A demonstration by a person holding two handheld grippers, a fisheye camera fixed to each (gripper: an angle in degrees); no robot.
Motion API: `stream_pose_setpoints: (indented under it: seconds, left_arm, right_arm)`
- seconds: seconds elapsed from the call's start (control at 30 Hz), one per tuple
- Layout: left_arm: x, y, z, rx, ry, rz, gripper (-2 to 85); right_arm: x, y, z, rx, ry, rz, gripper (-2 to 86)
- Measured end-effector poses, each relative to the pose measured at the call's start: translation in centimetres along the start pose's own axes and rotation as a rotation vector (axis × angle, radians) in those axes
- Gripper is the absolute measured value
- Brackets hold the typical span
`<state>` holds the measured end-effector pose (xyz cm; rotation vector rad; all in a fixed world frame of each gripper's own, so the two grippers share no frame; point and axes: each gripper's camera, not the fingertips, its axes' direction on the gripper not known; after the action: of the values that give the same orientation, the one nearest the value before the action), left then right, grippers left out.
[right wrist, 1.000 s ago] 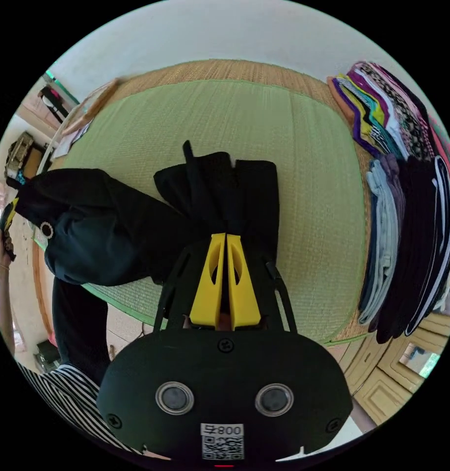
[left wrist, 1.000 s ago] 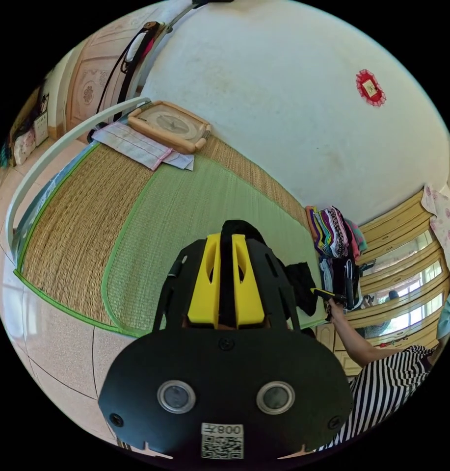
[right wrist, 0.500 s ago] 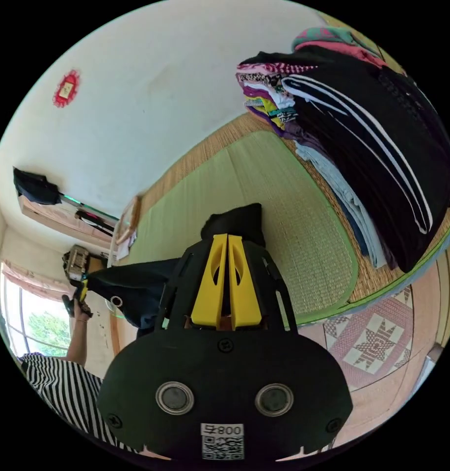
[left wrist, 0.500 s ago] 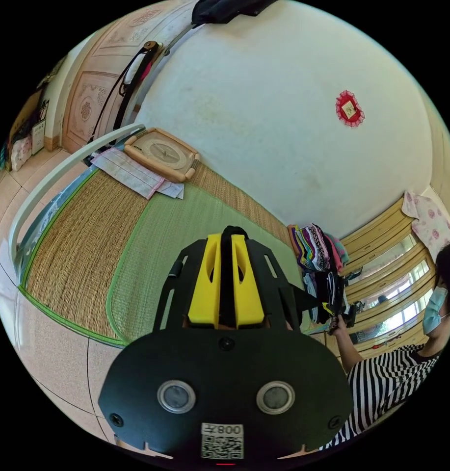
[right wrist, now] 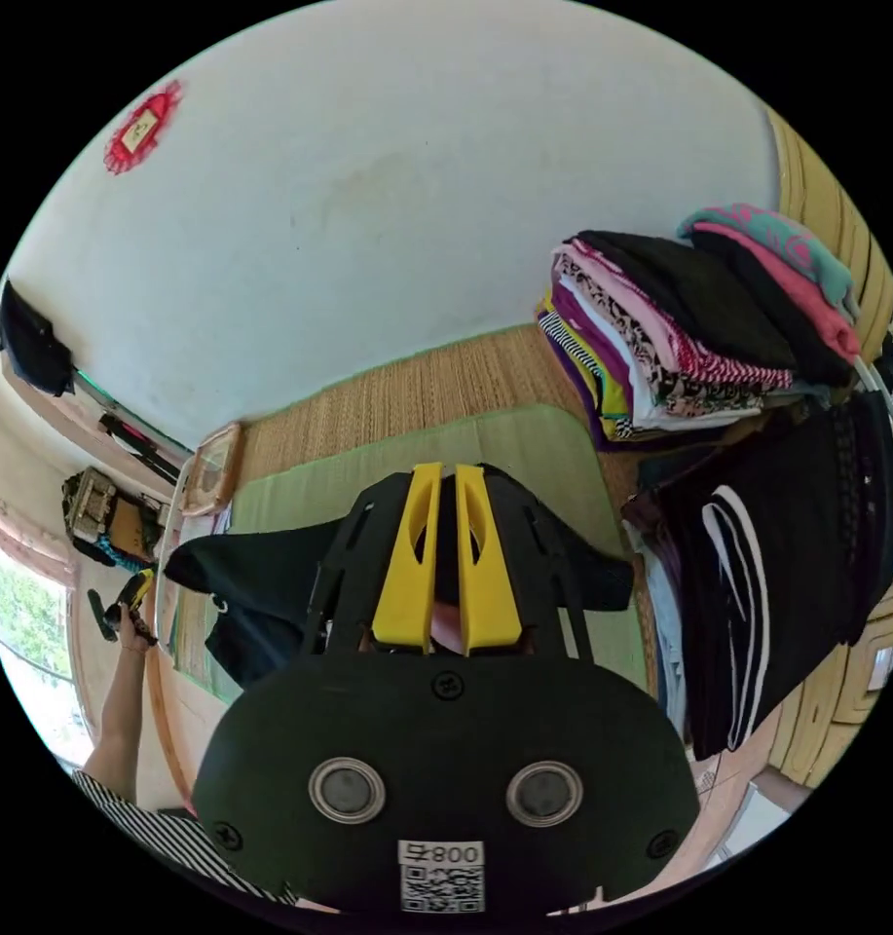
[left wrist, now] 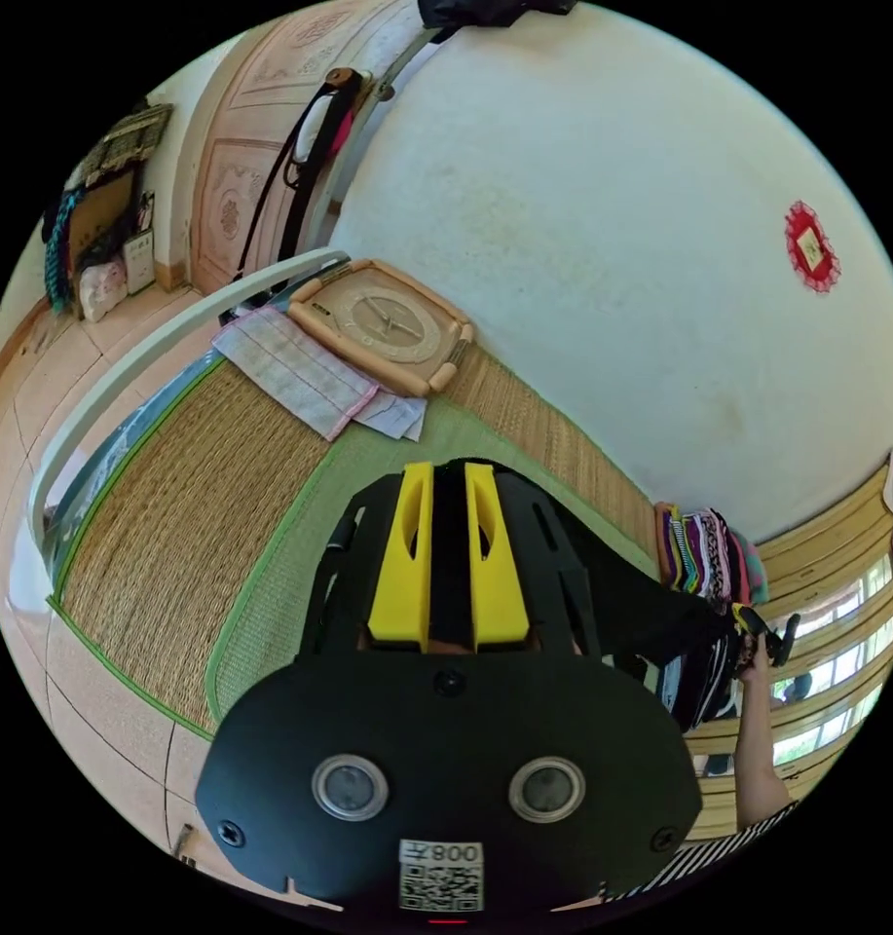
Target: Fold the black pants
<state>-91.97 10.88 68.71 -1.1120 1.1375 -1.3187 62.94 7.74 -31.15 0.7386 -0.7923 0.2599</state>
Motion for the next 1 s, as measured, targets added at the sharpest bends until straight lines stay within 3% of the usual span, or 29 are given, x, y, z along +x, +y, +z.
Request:
stream_pose_setpoints:
  seconds: [0.1, 0.17, 0.27, 0.47, 0.8, 1.0]
  left_arm:
    - [-2.0, 2.1, 1.7, -0.072, -0.006, 0.036, 6.9]
    - [-3.2, 4.5, 4.0, -0.242, -0.017, 0.093, 7.4]
    - [-4.9, 7.4, 5.3, -0.336, -0.079, 0.083, 8.0]
    - [-9.3, 9.9, 5.9, -0.321, -0.109, -0.113, 10.0]
    - [-13.6, 9.7, 9.7, -0.366, 0.06, -0.275, 5.6]
    - [-15.4, 9.1, 8.7, -0.292, 0.197, -0.297, 2.9]
  right_arm:
    - [1.1, 3.6, 3.2, -0.076, -0.008, -0.048, 5.4]
    - [2.3, 7.5, 6.3, -0.192, 0.038, -0.07, 6.3]
    - [3.7, 11.7, 9.4, -0.308, 0.112, -0.062, 7.4]
    - [4.5, 15.2, 13.6, -0.46, 0.28, -0.138, 8.3]
    - [7.9, 15.7, 13.4, -0.472, 0.274, -0.085, 6.9]
    - [10.3, 15.9, 12.3, -0.498, 0.253, -0.094, 2.7]
